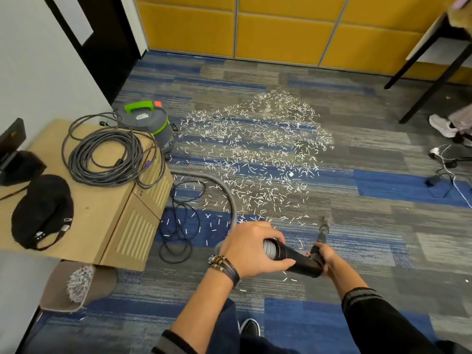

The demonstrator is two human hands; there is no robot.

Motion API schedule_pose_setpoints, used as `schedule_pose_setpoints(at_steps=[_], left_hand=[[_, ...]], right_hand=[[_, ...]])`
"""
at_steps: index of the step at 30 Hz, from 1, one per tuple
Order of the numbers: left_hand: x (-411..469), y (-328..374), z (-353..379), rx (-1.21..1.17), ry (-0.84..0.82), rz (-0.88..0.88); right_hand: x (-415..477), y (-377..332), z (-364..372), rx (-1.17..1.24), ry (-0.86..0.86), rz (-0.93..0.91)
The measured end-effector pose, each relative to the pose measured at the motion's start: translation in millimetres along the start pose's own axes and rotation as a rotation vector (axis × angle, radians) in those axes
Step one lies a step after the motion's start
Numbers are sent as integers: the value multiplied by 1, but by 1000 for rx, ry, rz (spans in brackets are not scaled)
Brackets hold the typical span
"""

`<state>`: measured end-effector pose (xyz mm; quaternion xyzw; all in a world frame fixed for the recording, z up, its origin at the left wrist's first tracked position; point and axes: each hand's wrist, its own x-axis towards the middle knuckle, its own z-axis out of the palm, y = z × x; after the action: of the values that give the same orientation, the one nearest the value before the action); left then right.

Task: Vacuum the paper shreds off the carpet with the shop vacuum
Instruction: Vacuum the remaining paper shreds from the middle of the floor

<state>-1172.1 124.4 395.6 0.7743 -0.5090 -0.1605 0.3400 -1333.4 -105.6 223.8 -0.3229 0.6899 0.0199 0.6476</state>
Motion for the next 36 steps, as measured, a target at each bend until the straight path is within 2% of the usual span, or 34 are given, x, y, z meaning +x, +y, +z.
schedule_pose_setpoints(at_steps=[3, 11, 20, 25, 30, 36], left_hand=[[-8, 3, -11, 1, 27, 4], [-17, 33, -42, 119, 60, 146], [-49, 62, -15, 61, -3, 102], [-63, 58, -33, 79, 47, 61], [-65, 60, -51, 136, 33, 123], [-85, 47, -53, 57, -18, 124]], right_hand=[[-10, 3, 14, 50, -48, 23], [-44, 15, 42, 222, -231, 20], [-48, 56, -17, 220, -138, 74], [-58, 58, 12, 189, -197, 60], [-64, 64, 32, 206, -258, 22], [-56, 87, 33, 216, -175, 77]])
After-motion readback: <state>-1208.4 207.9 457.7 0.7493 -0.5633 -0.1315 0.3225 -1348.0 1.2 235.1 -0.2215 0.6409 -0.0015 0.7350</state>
